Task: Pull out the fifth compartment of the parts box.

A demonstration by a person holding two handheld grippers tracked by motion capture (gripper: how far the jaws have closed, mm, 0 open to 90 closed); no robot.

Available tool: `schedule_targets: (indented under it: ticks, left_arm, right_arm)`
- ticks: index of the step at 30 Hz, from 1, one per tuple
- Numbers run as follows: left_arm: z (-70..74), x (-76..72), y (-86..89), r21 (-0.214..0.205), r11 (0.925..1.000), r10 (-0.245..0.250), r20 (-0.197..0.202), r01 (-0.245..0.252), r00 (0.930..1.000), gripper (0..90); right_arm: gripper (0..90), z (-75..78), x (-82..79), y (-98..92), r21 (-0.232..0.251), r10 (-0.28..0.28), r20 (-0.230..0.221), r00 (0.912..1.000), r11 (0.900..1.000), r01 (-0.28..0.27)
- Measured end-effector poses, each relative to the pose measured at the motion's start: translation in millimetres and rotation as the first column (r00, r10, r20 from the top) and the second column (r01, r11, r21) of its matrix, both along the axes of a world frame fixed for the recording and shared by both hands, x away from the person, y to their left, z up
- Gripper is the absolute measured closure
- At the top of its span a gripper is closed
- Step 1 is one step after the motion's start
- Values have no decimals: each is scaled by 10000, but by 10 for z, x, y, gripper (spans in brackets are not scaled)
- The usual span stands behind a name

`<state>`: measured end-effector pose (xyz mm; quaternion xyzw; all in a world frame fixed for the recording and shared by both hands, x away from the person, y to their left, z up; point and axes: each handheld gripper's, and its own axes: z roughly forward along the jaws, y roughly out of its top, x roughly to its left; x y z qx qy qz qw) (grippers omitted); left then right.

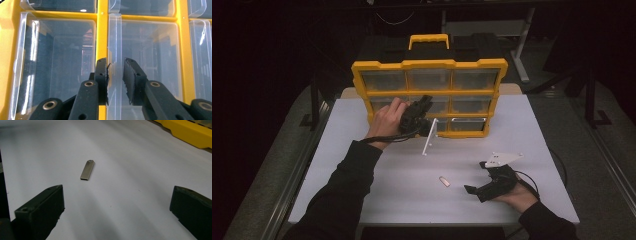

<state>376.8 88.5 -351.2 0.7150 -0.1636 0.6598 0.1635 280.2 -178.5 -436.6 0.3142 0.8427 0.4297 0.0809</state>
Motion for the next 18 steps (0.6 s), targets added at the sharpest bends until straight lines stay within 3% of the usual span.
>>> schedule_targets:
  ticks: [18]
  left_arm:
    - [-1,-10,-40,-33,9995,307,49,-307,9995,782]
  right_arm:
    - [0,3,-4,0,8,10,-4,10000,10000,-10]
